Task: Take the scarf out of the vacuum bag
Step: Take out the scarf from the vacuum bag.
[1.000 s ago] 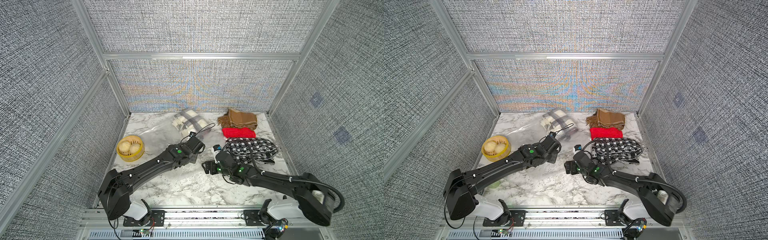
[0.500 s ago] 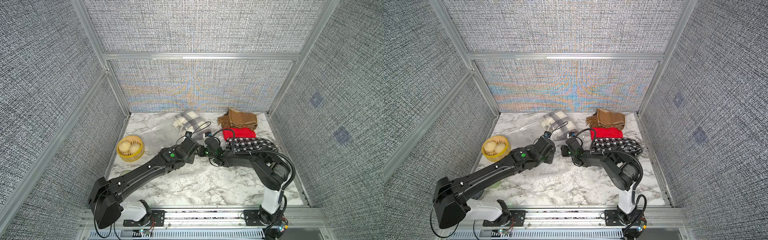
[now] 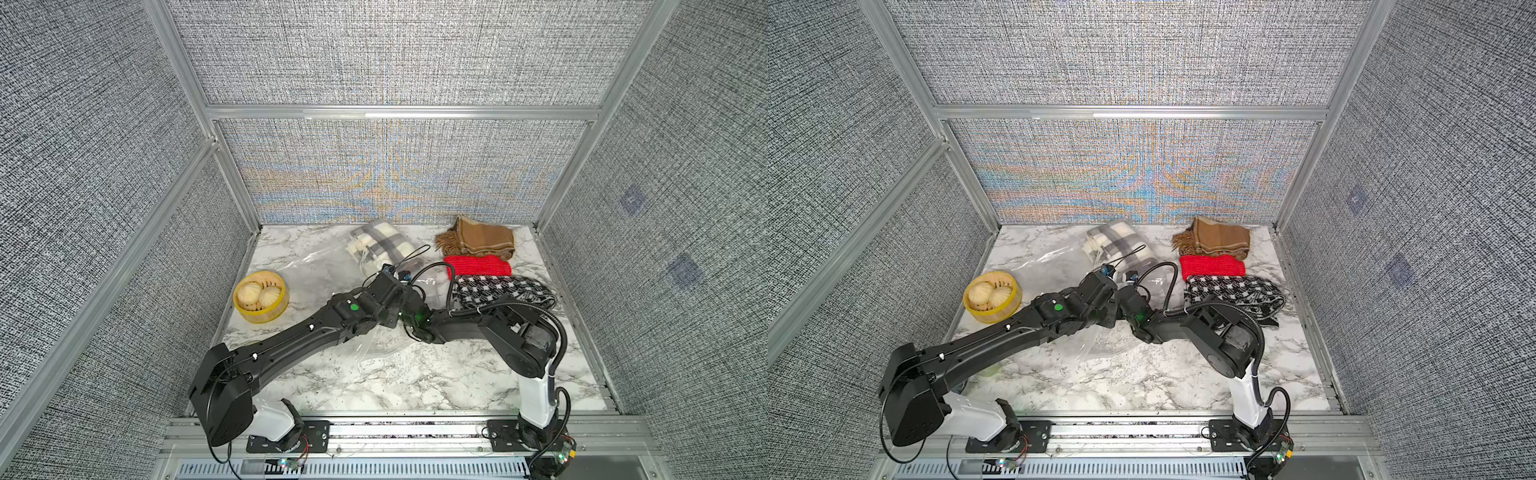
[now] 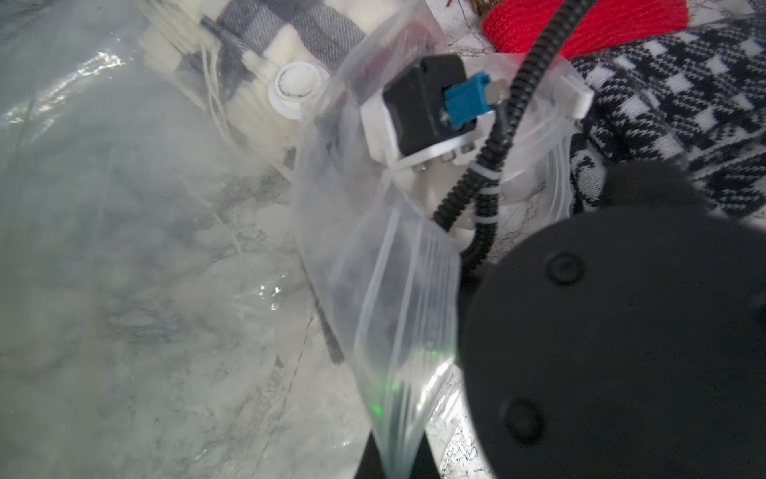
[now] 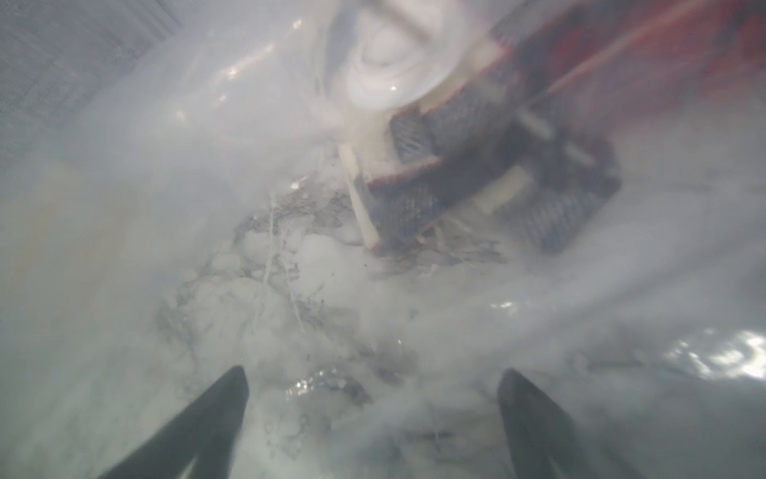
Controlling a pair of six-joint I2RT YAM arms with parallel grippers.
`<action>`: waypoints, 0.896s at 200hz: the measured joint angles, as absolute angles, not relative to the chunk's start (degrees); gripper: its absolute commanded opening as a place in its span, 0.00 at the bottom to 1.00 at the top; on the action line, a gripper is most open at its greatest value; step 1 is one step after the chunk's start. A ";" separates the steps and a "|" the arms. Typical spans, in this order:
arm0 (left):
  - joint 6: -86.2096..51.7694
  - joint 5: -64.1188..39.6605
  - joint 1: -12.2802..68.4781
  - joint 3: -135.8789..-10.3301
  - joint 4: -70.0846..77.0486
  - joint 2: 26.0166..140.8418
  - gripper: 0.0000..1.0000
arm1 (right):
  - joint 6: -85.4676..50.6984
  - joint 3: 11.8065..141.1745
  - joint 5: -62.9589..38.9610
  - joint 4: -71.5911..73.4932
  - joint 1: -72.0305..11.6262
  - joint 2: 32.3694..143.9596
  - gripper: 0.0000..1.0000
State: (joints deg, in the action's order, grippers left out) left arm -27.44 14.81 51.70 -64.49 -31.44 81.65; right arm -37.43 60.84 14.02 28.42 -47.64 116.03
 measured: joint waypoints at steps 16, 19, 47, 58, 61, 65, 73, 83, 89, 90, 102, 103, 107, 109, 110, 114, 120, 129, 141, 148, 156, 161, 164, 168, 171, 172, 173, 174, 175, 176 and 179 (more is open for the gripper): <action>-27.42 14.48 51.68 -64.47 -31.24 81.43 0.00 | -37.69 62.30 15.81 30.11 -46.59 117.73 0.95; -27.42 14.44 51.68 -64.42 -31.18 81.36 0.00 | -37.71 62.57 16.08 30.52 -46.41 118.15 0.95; -27.24 14.37 51.66 -64.36 -30.96 80.51 0.00 | -37.21 66.65 18.61 31.29 -46.24 121.75 0.95; -27.27 14.37 51.66 -64.34 -30.96 80.14 0.00 | -36.93 67.85 19.88 31.48 -46.54 122.41 0.95; -27.27 14.37 51.66 -64.34 -30.94 80.03 0.00 | -36.86 68.14 20.32 31.59 -46.63 122.61 0.95; -27.27 14.39 51.66 -64.34 -30.92 79.94 0.00 | -36.73 68.53 20.78 31.83 -46.72 123.00 0.95; -27.27 14.41 51.66 -64.29 -30.79 79.81 0.00 | -36.49 69.43 21.93 32.40 -46.85 124.09 0.96; -27.29 14.41 51.64 -64.20 -30.59 79.81 0.00 | -36.27 70.22 23.27 33.06 -46.81 125.51 0.96; -27.29 14.41 51.64 -64.14 -30.59 79.81 0.00 | -36.32 70.41 23.77 33.19 -46.70 126.15 0.96; -27.29 14.41 51.64 -64.14 -30.59 79.81 0.00 | -36.32 70.43 23.83 33.21 -46.68 126.23 0.96; -27.31 14.46 51.64 -64.14 -30.55 79.90 0.00 | -37.01 70.63 24.67 33.82 -46.44 127.31 0.96; -27.31 14.46 51.64 -64.14 -30.55 79.92 0.00 | -37.08 70.65 24.69 33.87 -46.41 127.35 0.96; -27.33 14.48 51.64 -64.16 -30.50 79.99 0.00 | -37.50 70.78 24.84 33.98 -46.37 127.61 0.96; -27.33 14.48 51.64 -64.16 -30.48 80.03 0.00 | -37.71 70.83 24.97 34.02 -46.33 127.68 0.96; -27.33 14.48 51.64 -64.16 -30.50 80.07 0.00 | -37.80 70.85 24.99 34.02 -46.30 127.72 0.96; -27.33 14.48 51.64 -64.16 -30.50 80.18 0.00 | -38.46 70.96 24.95 33.98 -46.26 127.74 0.96; -27.33 14.44 51.64 -64.16 -30.48 80.49 0.00 | -39.57 71.11 24.51 33.95 -46.02 127.72 0.96; -27.33 14.41 51.66 -64.20 -30.15 80.93 0.00 | -41.69 71.07 22.85 34.54 -45.23 127.79 0.96; -27.44 14.41 51.66 -64.27 -29.76 81.65 0.00 | -45.28 69.97 20.25 38.87 -43.51 128.44 0.96; -27.44 14.41 51.66 -64.29 -29.58 81.93 0.00 | -47.44 68.86 19.22 42.70 -42.57 128.79 0.99; -27.44 14.35 51.66 -64.29 -29.19 82.21 0.00 | -49.41 67.22 18.79 47.31 -41.80 129.14 0.99; -27.44 14.17 51.66 -64.34 -28.99 82.35 0.00 | -50.57 66.37 18.57 49.98 -41.58 129.32 0.99; -27.44 13.93 51.66 -64.38 -28.84 82.43 0.00 | -51.16 66.04 18.46 51.16 -41.56 129.38 0.99; -27.44 13.74 51.66 -64.40 -28.75 82.50 0.00 | -51.81 65.82 18.44 52.47 -41.50 129.43 0.99; -27.44 13.67 51.66 -64.40 -28.71 82.54 0.00 | -52.14 65.89 18.44 52.95 -41.39 129.49 0.99; -27.44 13.61 51.66 -64.40 -28.69 82.56 0.00 | -52.27 65.95 18.46 52.97 -41.30 129.54 0.99; -27.44 13.56 51.66 -64.40 -28.69 82.56 0.00 | -52.31 66.02 18.46 52.93 -41.28 129.54 0.99; -27.44 13.54 51.66 -64.40 -28.69 82.59 0.00 | -52.38 66.08 18.46 52.88 -41.23 129.56 0.99; -27.44 13.56 51.66 -64.40 -28.69 82.59 0.00 | -52.58 66.32 18.41 52.75 -41.23 129.60 0.99; -27.44 13.56 51.66 -64.40 -28.67 82.61 0.00 | -52.69 66.46 18.35 52.69 -41.23 129.62 0.99; -27.44 13.56 51.66 -64.40 -28.58 82.65 0.00 | -53.08 67.09 18.09 52.14 -41.19 129.78 0.98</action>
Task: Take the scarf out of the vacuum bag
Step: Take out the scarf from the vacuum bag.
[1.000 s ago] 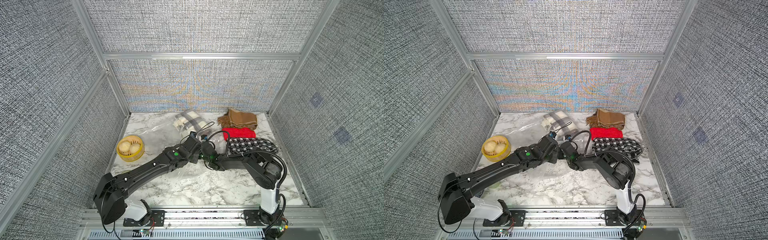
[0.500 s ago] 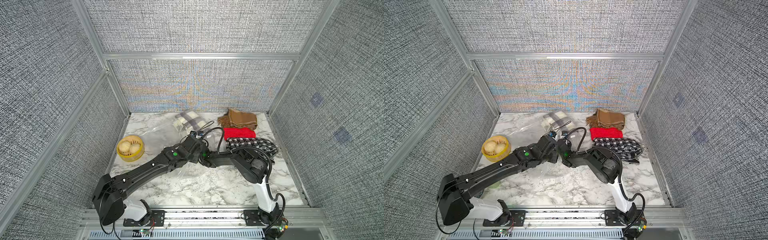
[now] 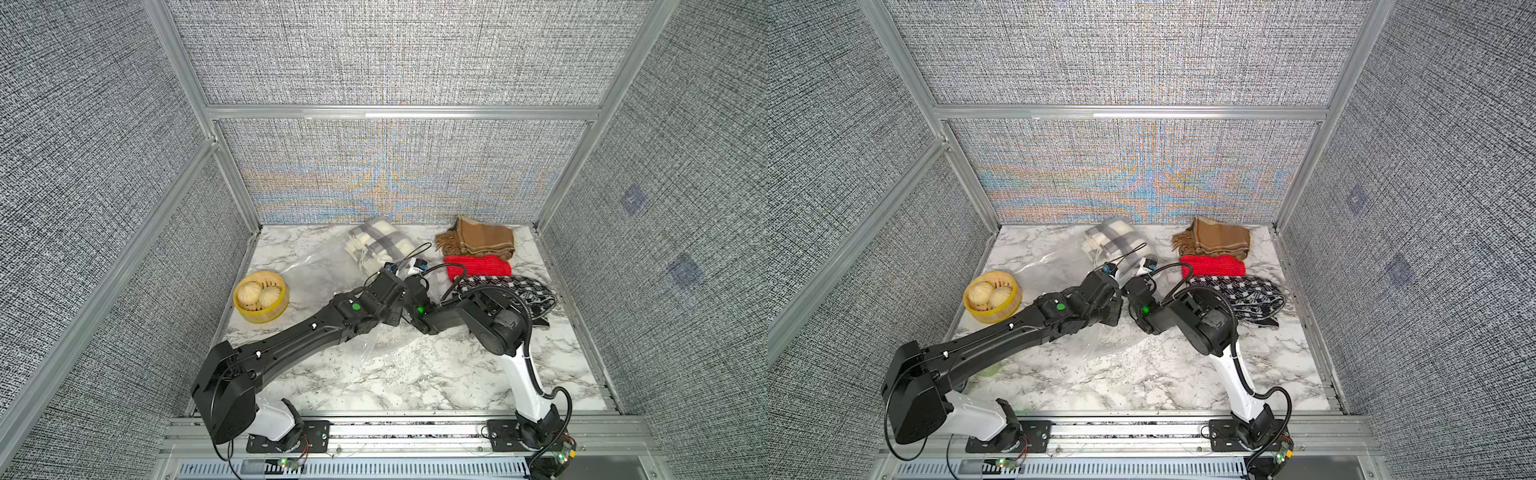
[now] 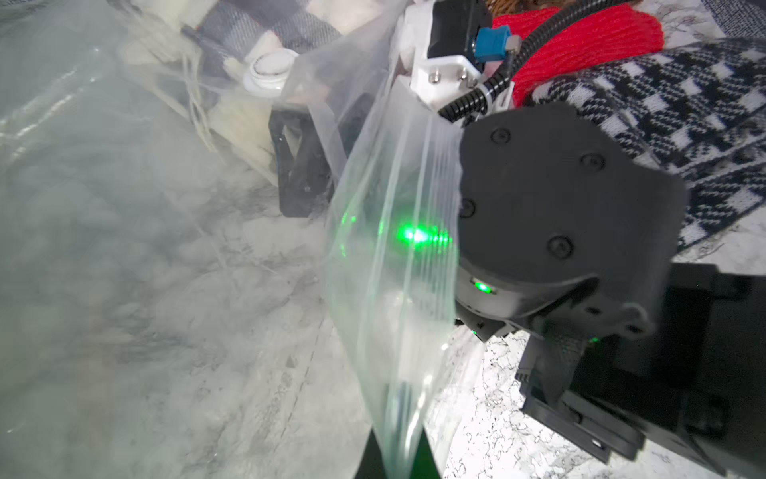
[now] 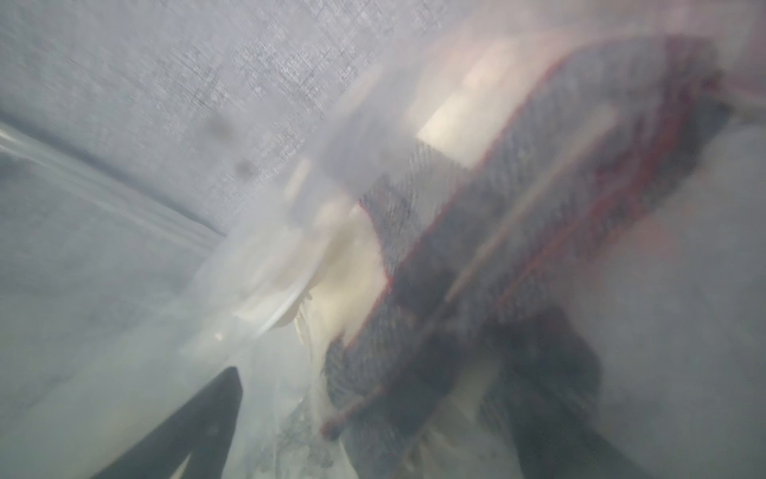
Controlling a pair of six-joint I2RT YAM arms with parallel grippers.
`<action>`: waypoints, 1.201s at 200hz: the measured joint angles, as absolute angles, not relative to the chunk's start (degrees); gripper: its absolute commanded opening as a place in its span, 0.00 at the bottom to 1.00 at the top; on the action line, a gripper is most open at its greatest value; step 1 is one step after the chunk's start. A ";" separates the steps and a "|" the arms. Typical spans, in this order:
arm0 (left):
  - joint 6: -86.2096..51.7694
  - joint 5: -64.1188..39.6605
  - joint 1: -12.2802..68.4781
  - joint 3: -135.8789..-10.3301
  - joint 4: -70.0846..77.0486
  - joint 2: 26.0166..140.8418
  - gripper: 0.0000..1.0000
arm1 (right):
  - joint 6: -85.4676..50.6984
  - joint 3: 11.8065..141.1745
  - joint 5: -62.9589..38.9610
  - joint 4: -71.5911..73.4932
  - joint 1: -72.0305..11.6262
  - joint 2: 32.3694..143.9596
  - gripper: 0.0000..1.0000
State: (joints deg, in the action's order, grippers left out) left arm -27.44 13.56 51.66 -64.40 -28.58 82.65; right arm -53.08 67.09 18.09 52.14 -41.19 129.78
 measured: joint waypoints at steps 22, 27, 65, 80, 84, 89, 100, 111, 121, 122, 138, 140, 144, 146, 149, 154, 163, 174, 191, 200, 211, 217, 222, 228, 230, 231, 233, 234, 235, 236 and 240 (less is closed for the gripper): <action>-27.46 13.58 51.59 -64.45 -28.23 82.89 0.00 | -54.59 71.72 15.79 47.33 -41.25 131.11 0.84; -27.49 13.58 51.59 -64.45 -28.12 82.89 0.00 | -54.87 72.49 15.22 46.57 -41.25 131.50 0.75; -27.90 14.04 51.55 -64.42 -28.16 82.65 0.00 | -56.82 75.83 12.78 46.11 -41.23 135.41 0.28; -27.88 15.03 51.55 -64.40 -28.29 82.63 0.00 | -56.97 76.77 11.57 46.13 -41.19 135.87 0.12; -27.90 15.20 51.55 -64.40 -28.38 82.63 0.00 | -56.97 76.82 11.57 46.06 -41.19 135.87 0.08; -27.90 15.59 51.55 -64.40 -28.45 82.65 0.00 | -56.97 76.77 11.60 46.02 -41.19 135.83 0.01; -27.90 16.16 51.57 -64.49 -28.84 82.91 0.00 | -57.36 76.18 11.70 45.80 -41.17 135.35 0.00; -27.90 16.43 51.62 -64.69 -29.19 83.37 0.00 | -57.21 75.57 11.92 44.97 -41.06 134.65 0.00; -27.90 16.45 51.64 -64.99 -29.80 83.83 0.00 | -57.17 74.98 12.25 44.14 -40.95 133.99 0.00; -27.90 16.45 51.64 -65.01 -29.85 83.85 0.00 | -57.17 74.94 12.25 44.10 -40.95 133.93 0.00; -28.10 16.43 51.66 -65.43 -30.46 84.34 0.00 | -56.77 73.08 12.71 43.31 -40.82 132.27 0.00; -28.10 16.43 51.66 -65.47 -30.55 84.40 0.00 | -56.69 72.79 12.78 43.16 -40.82 132.00 0.00; -28.10 16.43 51.68 -65.52 -30.59 84.51 0.00 | -56.36 72.23 12.91 42.85 -40.84 131.48 0.00; -28.10 16.45 51.68 -65.54 -30.65 84.58 0.00 | -56.16 71.96 12.99 42.74 -40.86 131.22 0.00; -28.10 16.45 51.70 -65.58 -30.79 84.66 0.00 | -55.92 71.64 13.06 42.65 -40.91 130.89 0.00; -28.10 16.56 51.70 -65.76 -31.07 84.88 0.00 | -55.37 71.07 13.13 42.41 -40.99 130.21 0.00; -28.10 16.80 51.70 -66.02 -31.44 85.27 0.00 | -54.70 70.50 13.15 41.32 -41.17 129.12 0.00; -28.10 17.50 51.70 -66.39 -31.79 85.89 0.00 | -53.80 70.24 13.06 39.77 -41.56 127.83 0.00; -28.12 18.98 51.55 -66.96 -32.69 87.15 0.00 | -52.56 68.84 12.67 39.22 -42.57 125.99 0.00; -28.16 19.55 51.33 -67.13 -33.10 87.72 0.00 | -52.05 68.23 12.14 38.74 -43.16 125.34 0.00; -28.38 19.94 50.96 -67.31 -33.47 88.44 0.00 | -51.62 67.94 11.35 37.65 -43.57 124.75 0.00; -28.53 20.18 50.78 -67.37 -33.56 88.77 0.00 | -51.42 67.77 10.87 37.26 -43.77 124.42 0.00; -28.51 20.43 50.61 -67.37 -33.58 88.99 0.00 | -51.22 67.42 10.26 37.10 -43.92 124.03 0.00; -28.51 20.64 50.43 -67.37 -33.74 89.14 0.00 | -51.09 66.76 10.07 37.06 -44.05 123.44 0.00; -28.53 20.71 50.39 -67.37 -33.80 89.19 0.00 | -51.09 66.57 10.04 37.04 -44.10 123.26 0.00; -28.53 20.73 50.39 -67.37 -33.82 89.19 0.00 | -51.07 66.35 10.02 36.97 -44.14 123.09 0.00; -28.53 20.82 50.33 -67.37 -33.89 89.23 0.00 | -51.07 66.02 9.93 36.95 -44.21 122.83 0.00; -28.53 20.84 50.30 -67.37 -33.91 89.23 0.00 | -51.07 65.91 9.91 36.95 -44.25 122.74 0.00; -28.53 20.91 50.28 -67.37 -33.95 89.23 0.00 | -51.09 65.82 9.89 36.95 -44.25 122.65 0.00; -28.53 20.93 50.26 -67.37 -33.95 89.23 0.00 | -51.07 65.56 9.87 36.93 -44.31 122.50 0.00; -28.53 20.99 50.17 -67.37 -34.04 89.23 0.00 | -51.05 65.01 9.85 36.93 -44.45 122.06 0.00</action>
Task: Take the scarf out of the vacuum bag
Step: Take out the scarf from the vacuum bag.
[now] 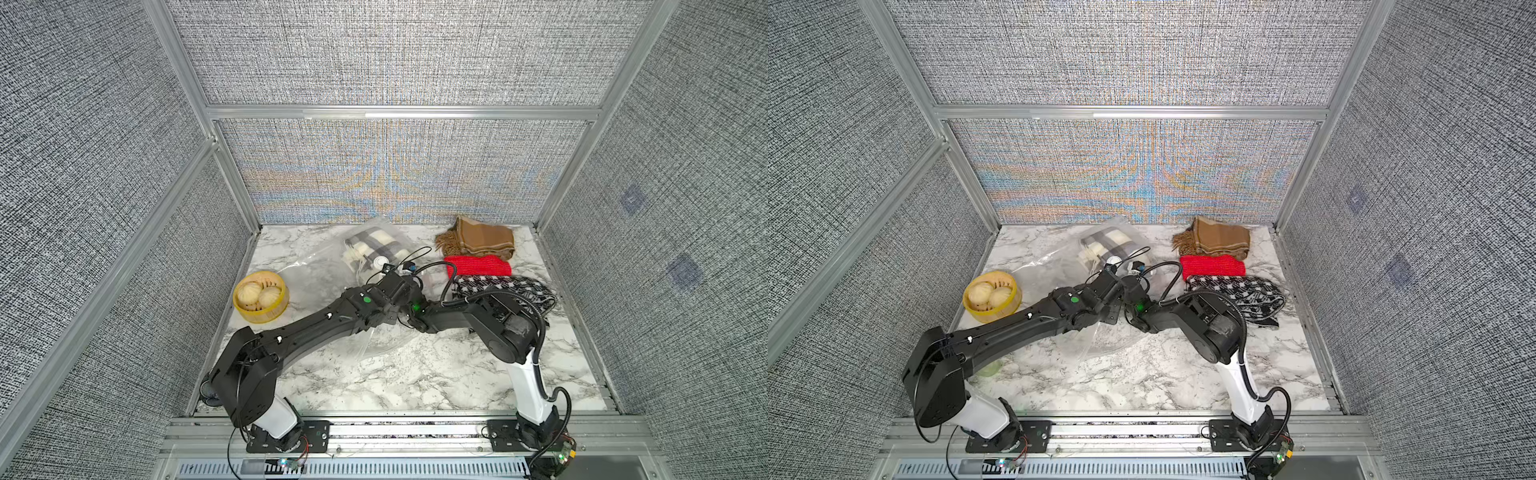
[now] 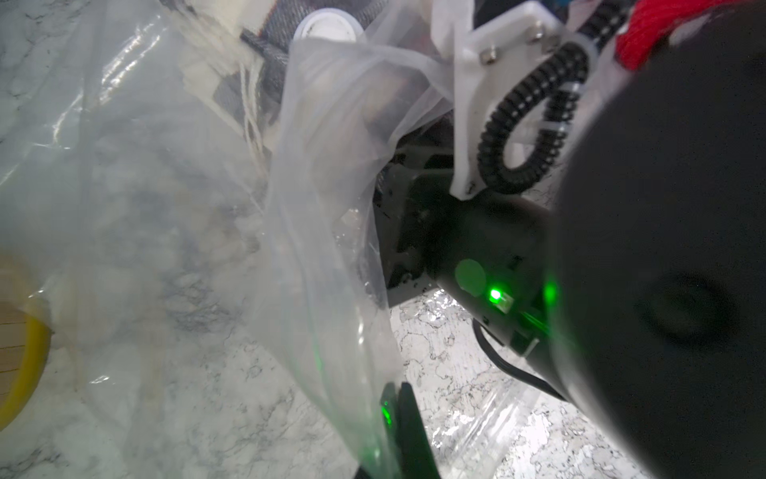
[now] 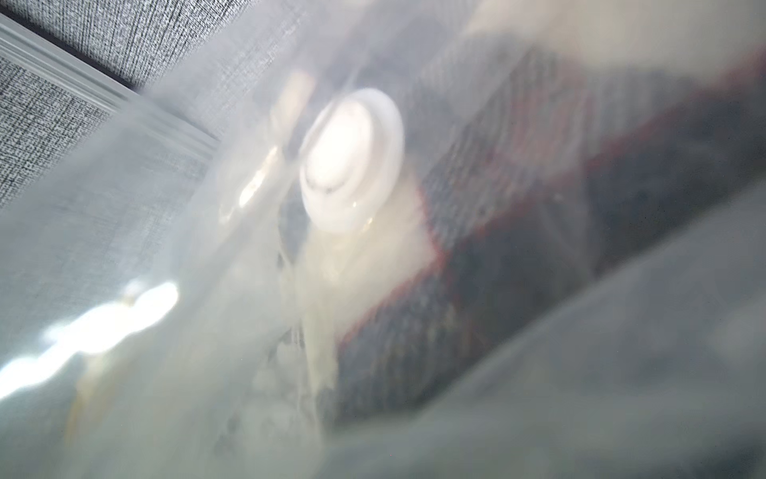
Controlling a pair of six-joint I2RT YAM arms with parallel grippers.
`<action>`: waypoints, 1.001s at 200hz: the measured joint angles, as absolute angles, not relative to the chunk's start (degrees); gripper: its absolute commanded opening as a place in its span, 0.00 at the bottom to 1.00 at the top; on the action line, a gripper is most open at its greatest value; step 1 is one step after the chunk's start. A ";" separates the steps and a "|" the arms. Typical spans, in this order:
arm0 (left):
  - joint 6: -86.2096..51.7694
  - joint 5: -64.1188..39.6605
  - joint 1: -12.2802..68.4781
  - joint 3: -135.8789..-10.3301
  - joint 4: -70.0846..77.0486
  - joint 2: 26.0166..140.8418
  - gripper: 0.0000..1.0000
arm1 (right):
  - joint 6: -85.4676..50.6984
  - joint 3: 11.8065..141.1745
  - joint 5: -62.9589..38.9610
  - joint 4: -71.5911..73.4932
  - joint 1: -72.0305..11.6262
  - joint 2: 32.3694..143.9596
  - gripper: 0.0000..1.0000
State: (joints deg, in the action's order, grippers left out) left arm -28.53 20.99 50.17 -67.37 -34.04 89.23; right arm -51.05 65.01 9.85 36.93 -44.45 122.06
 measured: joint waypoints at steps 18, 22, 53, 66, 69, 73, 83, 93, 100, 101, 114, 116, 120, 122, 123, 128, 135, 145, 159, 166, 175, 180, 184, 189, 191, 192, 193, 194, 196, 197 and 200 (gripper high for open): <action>-28.73 21.02 49.82 -67.31 -34.35 89.01 0.00 | -50.59 62.81 9.06 36.10 -45.28 119.94 0.00; -28.75 21.04 49.74 -67.22 -34.37 88.86 0.00 | -50.43 62.59 8.97 35.79 -45.41 119.57 0.00; -29.17 21.02 49.43 -66.43 -34.33 87.11 0.00 | -48.90 59.94 8.71 33.78 -46.33 114.85 0.00; -29.21 20.99 49.36 -66.11 -34.30 86.39 0.00 | -48.58 57.06 8.56 33.65 -46.41 113.12 0.00; -29.21 20.99 49.36 -66.06 -34.33 86.21 0.00 | -48.53 56.38 8.51 33.63 -46.44 112.81 0.00; -29.23 20.99 49.36 -65.98 -34.35 85.97 0.00 | -48.34 55.44 8.47 33.36 -46.44 112.40 0.00; -29.39 20.99 49.34 -65.82 -34.30 85.32 0.00 | -47.90 54.13 8.08 32.64 -46.35 111.94 0.00; -29.39 20.99 49.34 -65.56 -34.24 84.53 0.00 | -47.53 53.91 7.07 32.01 -45.93 111.96 0.02; -29.39 20.97 49.34 -65.32 -34.13 83.94 0.00 | -47.18 53.91 6.00 31.81 -45.56 111.96 0.13; -29.41 20.97 49.34 -65.28 -34.13 83.85 0.00 | -47.13 53.91 5.72 31.79 -45.50 111.96 0.14; -29.41 20.97 49.34 -64.69 -33.78 82.74 0.00 | -46.85 52.95 3.51 32.80 -44.84 111.81 0.41; -29.41 20.97 49.34 -64.58 -33.69 82.54 0.00 | -46.85 52.60 3.07 32.97 -44.71 111.70 0.45; -29.41 20.97 49.34 -64.34 -33.52 82.13 0.00 | -46.81 51.86 2.35 33.30 -44.51 111.44 0.50; -29.41 20.97 49.34 -64.23 -33.45 81.93 0.00 | -46.81 51.40 2.17 33.45 -44.42 111.31 0.52; -29.41 20.97 49.34 -64.18 -33.45 81.89 0.00 | -46.81 51.24 2.07 33.45 -44.38 111.22 0.53; -29.41 20.97 49.34 -64.01 -33.41 81.49 0.00 | -46.81 50.09 1.63 33.47 -44.29 110.61 0.56; -29.41 20.95 49.36 -63.79 -33.26 81.01 0.00 | -46.70 48.51 0.91 33.23 -44.27 109.49 0.61; -29.41 20.80 49.36 -63.57 -33.01 80.51 0.00 | -46.28 47.03 0.03 32.82 -44.31 107.48 0.69; -29.41 20.71 49.34 -63.44 -32.99 80.05 0.00 | -46.11 45.89 -0.40 32.80 -44.42 104.29 0.76; -29.43 20.43 49.34 -63.42 -32.88 79.99 0.00 | -45.95 45.56 -0.43 32.82 -44.42 102.89 0.82; -29.43 20.32 49.36 -63.40 -32.84 79.99 0.00 | -46.00 45.25 -0.38 32.82 -44.36 101.95 0.84; -29.43 20.03 49.36 -63.37 -32.86 79.99 0.00 | -45.98 44.97 -0.27 32.82 -44.31 101.60 0.84; -29.43 19.79 49.36 -63.35 -32.86 79.99 0.00 | -45.98 44.80 -0.14 32.77 -44.31 101.45 0.85; -29.43 19.64 49.36 -63.35 -32.84 79.99 0.00 | -46.04 44.56 0.25 32.73 -44.31 101.38 0.85; -29.43 19.59 49.36 -63.35 -32.84 80.01 0.00 | -46.09 44.47 0.47 32.69 -44.31 101.38 0.86; -29.43 19.51 49.36 -63.35 -32.84 80.01 0.00 | -46.11 44.45 0.56 32.69 -44.31 101.38 0.86; -29.43 19.49 49.36 -63.33 -32.84 80.01 0.00 | -46.17 44.40 0.71 32.64 -44.31 101.41 0.85; -29.43 19.44 49.36 -63.33 -32.84 80.01 0.00 | -46.19 44.38 0.82 32.62 -44.31 101.41 0.86; -29.43 19.42 49.36 -63.31 -32.84 80.01 0.00 | -46.30 44.31 1.08 32.58 -44.31 101.45 0.86; -29.43 19.38 49.36 -63.29 -32.84 80.01 0.00 | -46.33 44.29 1.15 32.58 -44.29 101.49 0.86; -29.43 19.33 49.36 -63.26 -32.84 80.03 0.00 | -46.46 44.21 1.50 32.58 -44.27 101.62 0.86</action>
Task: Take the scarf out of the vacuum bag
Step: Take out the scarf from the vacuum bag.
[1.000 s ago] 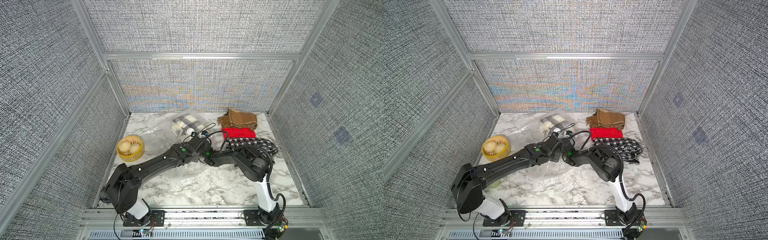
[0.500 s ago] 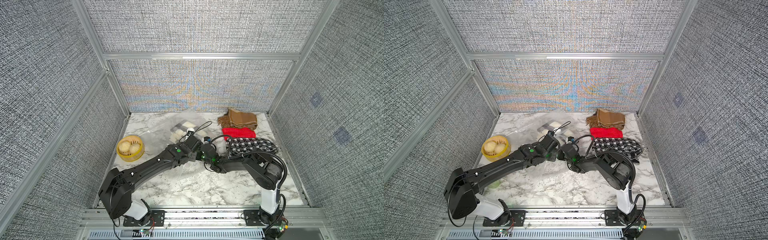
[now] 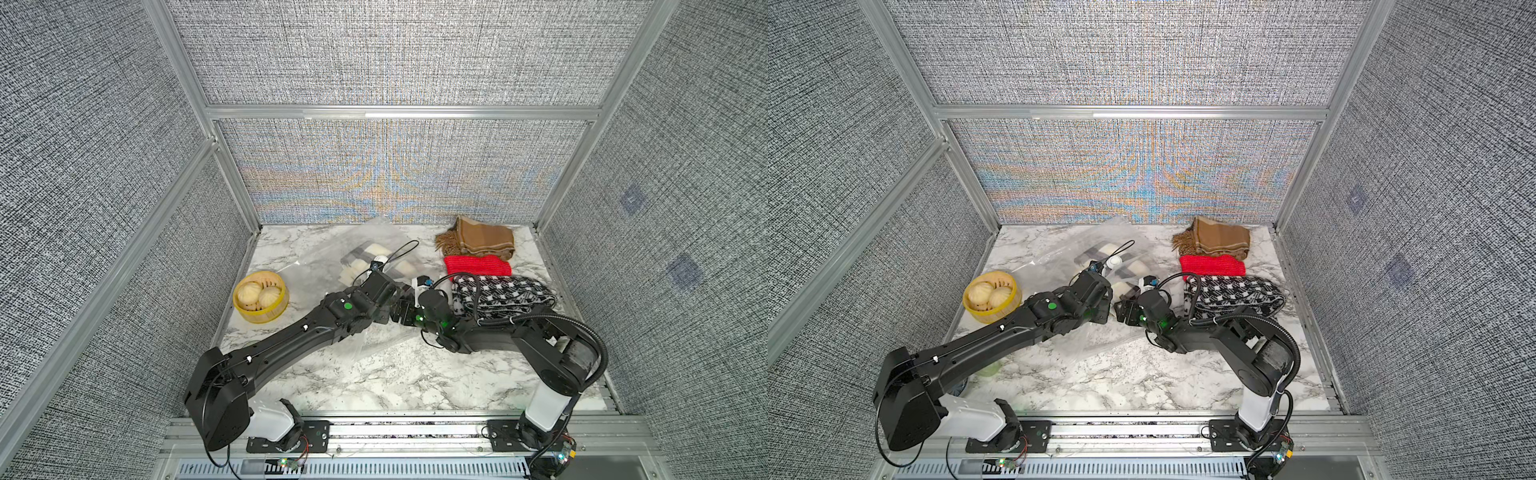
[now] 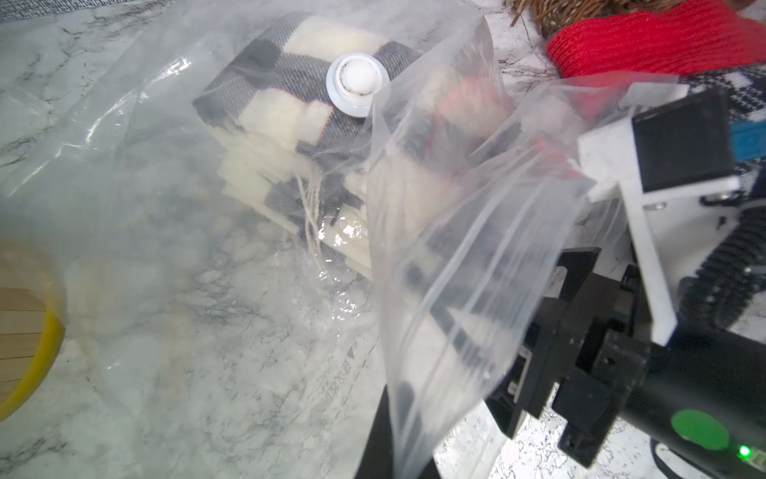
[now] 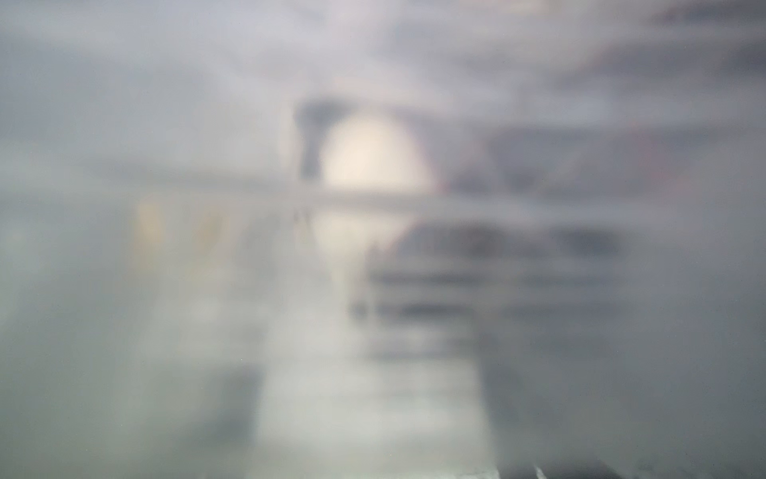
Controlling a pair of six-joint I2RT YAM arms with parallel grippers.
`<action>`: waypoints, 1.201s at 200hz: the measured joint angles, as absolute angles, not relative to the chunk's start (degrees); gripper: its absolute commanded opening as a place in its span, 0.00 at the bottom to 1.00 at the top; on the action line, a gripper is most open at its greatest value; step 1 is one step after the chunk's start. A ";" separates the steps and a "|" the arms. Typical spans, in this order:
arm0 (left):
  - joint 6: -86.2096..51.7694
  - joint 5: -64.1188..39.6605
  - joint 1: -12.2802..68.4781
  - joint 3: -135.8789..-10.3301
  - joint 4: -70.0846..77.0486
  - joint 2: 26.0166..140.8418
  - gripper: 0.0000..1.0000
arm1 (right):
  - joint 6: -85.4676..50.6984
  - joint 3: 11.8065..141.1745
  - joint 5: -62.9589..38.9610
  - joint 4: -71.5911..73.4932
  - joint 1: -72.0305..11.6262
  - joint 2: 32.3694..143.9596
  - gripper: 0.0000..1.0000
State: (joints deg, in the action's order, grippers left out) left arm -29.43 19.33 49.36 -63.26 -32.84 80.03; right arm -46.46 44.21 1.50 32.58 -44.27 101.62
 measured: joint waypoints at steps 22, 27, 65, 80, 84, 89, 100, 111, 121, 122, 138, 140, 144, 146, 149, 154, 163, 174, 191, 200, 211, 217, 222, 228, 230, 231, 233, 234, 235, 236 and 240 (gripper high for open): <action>-29.43 18.87 49.36 -63.00 -32.82 80.07 0.00 | -46.89 43.81 3.29 32.51 -43.79 102.65 0.87; -29.43 18.85 49.36 -63.00 -32.82 80.14 0.00 | -47.16 43.72 3.84 32.32 -43.72 102.67 0.87; -29.41 17.85 49.36 -63.00 -32.80 80.58 0.00 | -48.07 43.86 6.76 31.51 -43.16 102.59 0.99; -29.39 17.82 49.39 -63.00 -32.80 80.60 0.00 | -48.14 43.81 7.01 31.55 -42.63 103.13 0.99; -29.39 17.80 49.39 -63.00 -32.80 80.60 0.00 | -48.25 43.79 7.03 31.57 -42.50 103.31 0.99; -29.39 17.76 49.41 -63.00 -32.80 80.60 0.00 | -48.53 43.77 7.01 31.59 -42.30 103.55 0.99; -29.39 17.34 49.41 -63.00 -32.80 80.60 0.00 | -48.88 43.79 7.14 31.90 -42.00 104.42 0.99; -29.39 16.84 49.41 -63.00 -32.80 80.60 0.00 | -48.95 44.01 7.38 33.54 -41.91 105.47 0.99; -29.39 16.51 49.41 -63.00 -32.80 80.58 0.00 | -48.97 44.18 7.44 35.48 -41.93 106.56 0.99; -29.39 16.49 49.41 -63.00 -32.80 80.58 0.00 | -48.99 44.23 7.46 35.77 -41.93 106.72 0.99; -29.39 16.40 49.41 -63.00 -32.80 80.58 0.00 | -49.41 45.08 7.38 38.15 -41.95 108.36 0.99; -29.39 16.40 49.41 -63.00 -32.80 80.58 0.00 | -49.50 45.25 7.35 38.35 -41.95 108.55 0.99; -29.39 16.36 49.41 -63.00 -32.80 80.58 0.00 | -49.58 45.52 7.29 38.63 -42.00 108.86 0.99; -29.39 16.34 49.41 -63.00 -32.80 80.58 0.00 | -49.60 45.65 7.25 38.85 -42.02 109.01 0.99; -29.39 16.34 49.41 -63.00 -32.80 80.58 0.00 | -49.63 45.80 7.20 39.05 -42.09 109.23 0.99; -29.39 16.34 49.41 -63.00 -32.80 80.58 0.00 | -49.76 46.09 7.20 39.42 -42.24 109.60 0.99; -29.39 16.34 49.41 -63.00 -32.80 80.58 0.00 | -49.93 46.50 7.22 40.05 -42.65 110.15 0.99; -29.39 16.34 49.41 -63.00 -32.80 80.58 0.00 | -50.04 46.96 7.42 40.77 -43.22 110.78 0.99; -29.34 16.32 49.41 -63.00 -32.80 80.58 0.00 | -50.06 47.22 7.75 41.82 -43.55 111.48 0.99; -29.32 16.32 49.41 -63.00 -32.80 80.62 0.00 | -50.09 47.22 8.32 42.74 -43.57 111.94 0.99; -29.28 16.25 49.41 -63.00 -32.80 80.75 0.00 | -50.11 47.77 8.56 43.42 -43.53 112.71 0.99; -29.10 16.05 49.41 -63.00 -32.80 80.86 0.00 | -50.15 48.42 8.56 43.42 -43.40 113.19 0.99; -29.10 15.86 49.41 -63.00 -32.80 80.93 0.00 | -50.19 49.04 8.51 43.35 -43.20 113.60 0.99; -29.10 15.84 49.41 -63.00 -32.82 80.99 0.00 | -50.22 49.67 8.43 43.24 -42.98 114.08 0.99; -29.10 15.84 49.41 -63.00 -32.82 81.01 0.00 | -50.24 49.89 8.47 43.24 -42.92 114.24 0.99; -29.10 15.81 49.41 -63.00 -32.82 81.01 0.00 | -50.24 49.95 8.47 43.24 -42.89 114.30 0.99; -29.10 15.77 49.41 -63.00 -32.82 81.01 0.00 | -50.26 50.13 8.47 43.27 -42.78 114.45 0.99; -29.10 15.75 49.41 -63.00 -32.82 81.01 0.00 | -50.26 50.17 8.47 43.27 -42.76 114.50 0.99; -29.10 15.66 49.41 -63.00 -32.82 81.03 0.00 | -50.28 50.28 8.45 43.27 -42.72 114.59 0.99; -29.10 15.64 49.41 -63.00 -32.82 81.03 0.00 | -50.28 50.30 8.45 43.29 -42.72 114.63 0.99; -29.10 15.44 49.41 -63.00 -32.80 81.03 0.00 | -50.37 50.63 8.47 43.31 -42.65 114.89 0.97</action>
